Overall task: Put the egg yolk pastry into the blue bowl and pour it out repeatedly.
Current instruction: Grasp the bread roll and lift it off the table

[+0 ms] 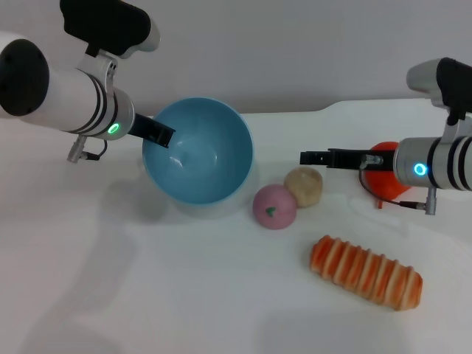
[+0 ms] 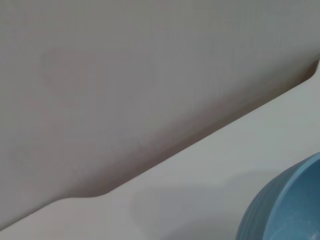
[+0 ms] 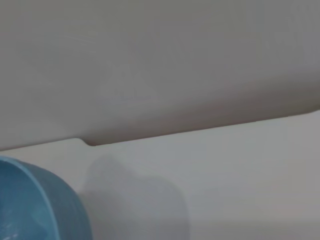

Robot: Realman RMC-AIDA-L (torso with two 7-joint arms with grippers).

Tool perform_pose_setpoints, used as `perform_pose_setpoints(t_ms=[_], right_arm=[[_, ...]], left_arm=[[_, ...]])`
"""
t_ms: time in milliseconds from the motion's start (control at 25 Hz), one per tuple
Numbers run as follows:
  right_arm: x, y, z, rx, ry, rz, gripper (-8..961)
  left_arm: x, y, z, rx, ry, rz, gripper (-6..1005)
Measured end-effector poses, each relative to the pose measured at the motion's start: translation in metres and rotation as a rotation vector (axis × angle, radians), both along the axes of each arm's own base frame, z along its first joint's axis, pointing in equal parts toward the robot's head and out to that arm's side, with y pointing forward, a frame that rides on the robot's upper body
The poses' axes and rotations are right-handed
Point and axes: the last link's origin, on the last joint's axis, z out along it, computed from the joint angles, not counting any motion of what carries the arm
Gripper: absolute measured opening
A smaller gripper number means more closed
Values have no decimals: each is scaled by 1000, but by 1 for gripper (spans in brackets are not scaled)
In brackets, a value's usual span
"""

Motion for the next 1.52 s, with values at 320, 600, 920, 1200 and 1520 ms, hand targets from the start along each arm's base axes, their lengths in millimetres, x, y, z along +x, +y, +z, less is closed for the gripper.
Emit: perform_pose_setpoints(t_ms=[320,600,920,1200,1520], right_arm=[[11,-7,-5,-3,2,-49,661],[11,-6,-9,15,-14,-51,660],[-4,-7,-21,-50,19,-29,659],[9,-11,-14,-87,6,-123,656],[9,-11,-13,-66,3,-102,647]], left_arm=[[0,1,1,1,2,-3,0],[3,1,2,4,1,-13,-1],[3,1,1,1,1,-12,0],[3,0,0,-1,0,-9,-1],[4,1,0,5,-4,-16,0]])
